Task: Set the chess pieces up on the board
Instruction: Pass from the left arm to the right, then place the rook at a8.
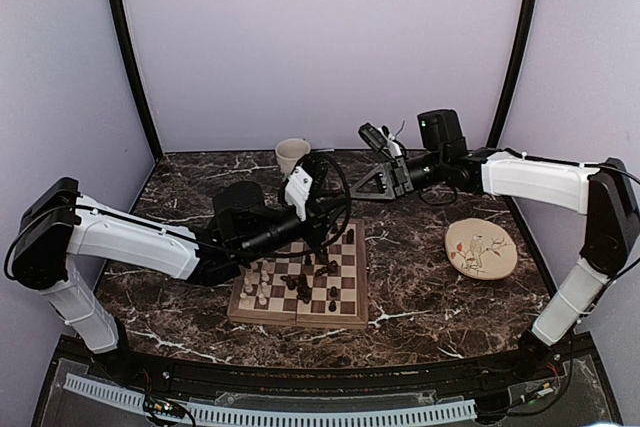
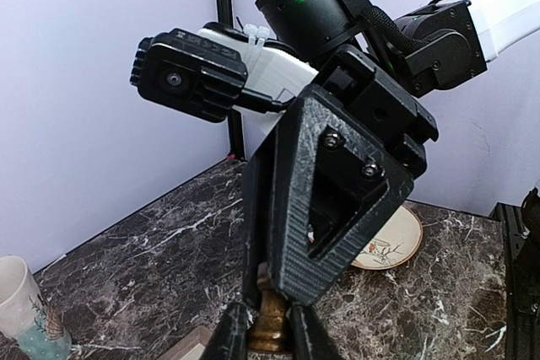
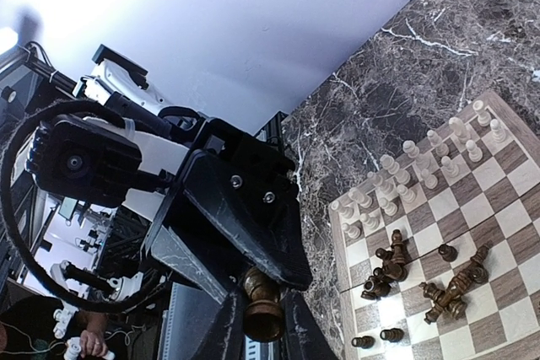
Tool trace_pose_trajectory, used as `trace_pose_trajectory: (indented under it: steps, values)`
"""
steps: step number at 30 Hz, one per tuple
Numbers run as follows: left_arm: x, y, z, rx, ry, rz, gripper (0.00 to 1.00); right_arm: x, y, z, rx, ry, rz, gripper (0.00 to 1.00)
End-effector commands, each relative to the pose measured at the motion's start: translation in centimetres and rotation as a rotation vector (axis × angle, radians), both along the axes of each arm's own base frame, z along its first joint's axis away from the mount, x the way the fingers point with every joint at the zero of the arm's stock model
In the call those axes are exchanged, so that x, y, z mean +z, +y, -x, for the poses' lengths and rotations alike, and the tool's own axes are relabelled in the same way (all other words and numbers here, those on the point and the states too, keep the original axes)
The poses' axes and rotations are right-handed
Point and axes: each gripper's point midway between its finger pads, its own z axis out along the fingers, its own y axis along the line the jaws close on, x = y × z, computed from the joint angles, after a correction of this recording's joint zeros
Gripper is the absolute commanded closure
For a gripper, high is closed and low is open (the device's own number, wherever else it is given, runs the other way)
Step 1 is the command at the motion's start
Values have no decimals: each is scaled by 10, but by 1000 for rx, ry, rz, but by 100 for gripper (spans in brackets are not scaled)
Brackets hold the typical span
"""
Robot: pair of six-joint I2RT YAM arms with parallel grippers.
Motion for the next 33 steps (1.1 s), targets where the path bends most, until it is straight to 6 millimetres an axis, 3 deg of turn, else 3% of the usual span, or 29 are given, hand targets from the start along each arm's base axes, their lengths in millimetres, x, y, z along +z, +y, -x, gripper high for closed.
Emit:
trace_pose_trajectory:
  steps: [1,4,7,14,19,26,33]
  values:
    - [12,-2,0,-1,-7,40,88,0,5,0,13,-19,-8,87]
    - [10,-2,-1,5,-5,34,83,2,6,0,13,-31,-10,89]
    - [7,1,-1,15,-5,6,71,5,4,-5,6,-59,-3,90]
    - [1,25,-1,76,-16,-150,50,-2,-9,-33,-79,-167,92,91]
    - [5,57,-24,188,108,-216,44,-32,-18,-69,-148,-364,324,92]
    - [10,102,-68,295,241,-230,44,-77,-38,-122,-195,-585,635,92]
    - [1,135,-88,383,287,-249,43,-113,-38,-134,-145,-667,803,91]
